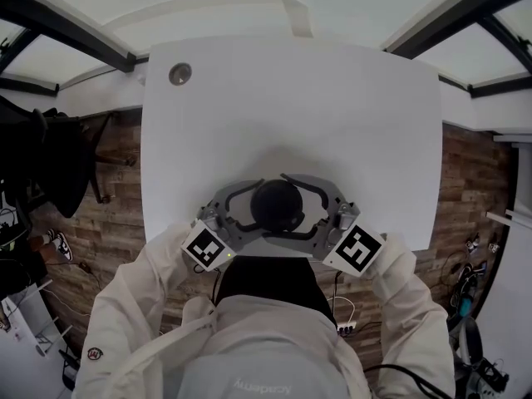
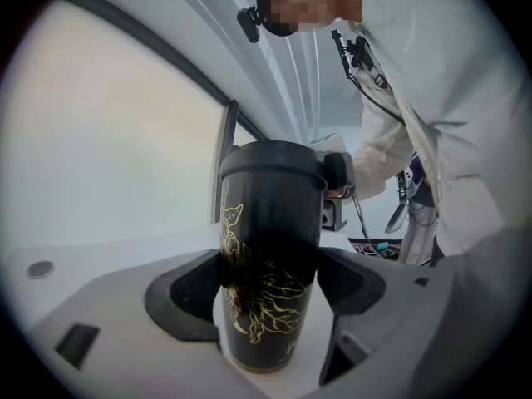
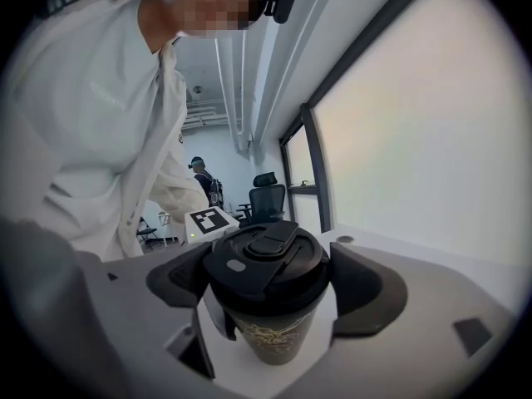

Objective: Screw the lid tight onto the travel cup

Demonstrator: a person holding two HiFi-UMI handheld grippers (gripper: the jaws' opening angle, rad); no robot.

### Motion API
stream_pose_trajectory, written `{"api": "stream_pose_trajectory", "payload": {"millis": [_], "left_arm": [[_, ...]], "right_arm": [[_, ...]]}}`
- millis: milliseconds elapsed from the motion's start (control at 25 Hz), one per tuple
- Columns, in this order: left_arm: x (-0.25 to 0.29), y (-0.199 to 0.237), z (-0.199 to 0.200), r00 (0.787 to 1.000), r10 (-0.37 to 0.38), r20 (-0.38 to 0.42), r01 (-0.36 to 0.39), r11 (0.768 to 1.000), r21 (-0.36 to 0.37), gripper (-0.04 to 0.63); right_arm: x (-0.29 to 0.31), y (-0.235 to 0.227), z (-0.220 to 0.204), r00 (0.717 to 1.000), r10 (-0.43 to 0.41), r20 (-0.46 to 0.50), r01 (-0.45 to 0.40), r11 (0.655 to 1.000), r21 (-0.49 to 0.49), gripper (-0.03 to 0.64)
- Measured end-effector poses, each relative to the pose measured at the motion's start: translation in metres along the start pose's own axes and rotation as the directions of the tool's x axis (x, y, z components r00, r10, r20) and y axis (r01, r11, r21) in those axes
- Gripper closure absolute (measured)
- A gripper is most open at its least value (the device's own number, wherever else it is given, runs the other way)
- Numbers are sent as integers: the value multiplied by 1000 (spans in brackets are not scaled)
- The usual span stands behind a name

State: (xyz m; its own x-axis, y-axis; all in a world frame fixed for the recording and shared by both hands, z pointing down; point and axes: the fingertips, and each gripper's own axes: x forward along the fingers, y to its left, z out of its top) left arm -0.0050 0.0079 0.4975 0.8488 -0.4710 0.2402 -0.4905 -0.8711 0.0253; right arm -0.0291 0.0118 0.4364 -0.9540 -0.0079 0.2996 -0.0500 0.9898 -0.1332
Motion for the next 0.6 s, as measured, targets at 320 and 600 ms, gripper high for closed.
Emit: {"api": "stream_pose_trajectory", "payload": {"millis": [320,600], "left_arm": [[-3,-3,2,981,190,30,-190,982,2,229],[-4,-4,3,947,319,41,-319,948,-20,229]], "right_arm": [[-3,-9,29,866,-434,248,402,900,170,187],[-7,-9,21,697,-696,175,652,716,252,189]]}}
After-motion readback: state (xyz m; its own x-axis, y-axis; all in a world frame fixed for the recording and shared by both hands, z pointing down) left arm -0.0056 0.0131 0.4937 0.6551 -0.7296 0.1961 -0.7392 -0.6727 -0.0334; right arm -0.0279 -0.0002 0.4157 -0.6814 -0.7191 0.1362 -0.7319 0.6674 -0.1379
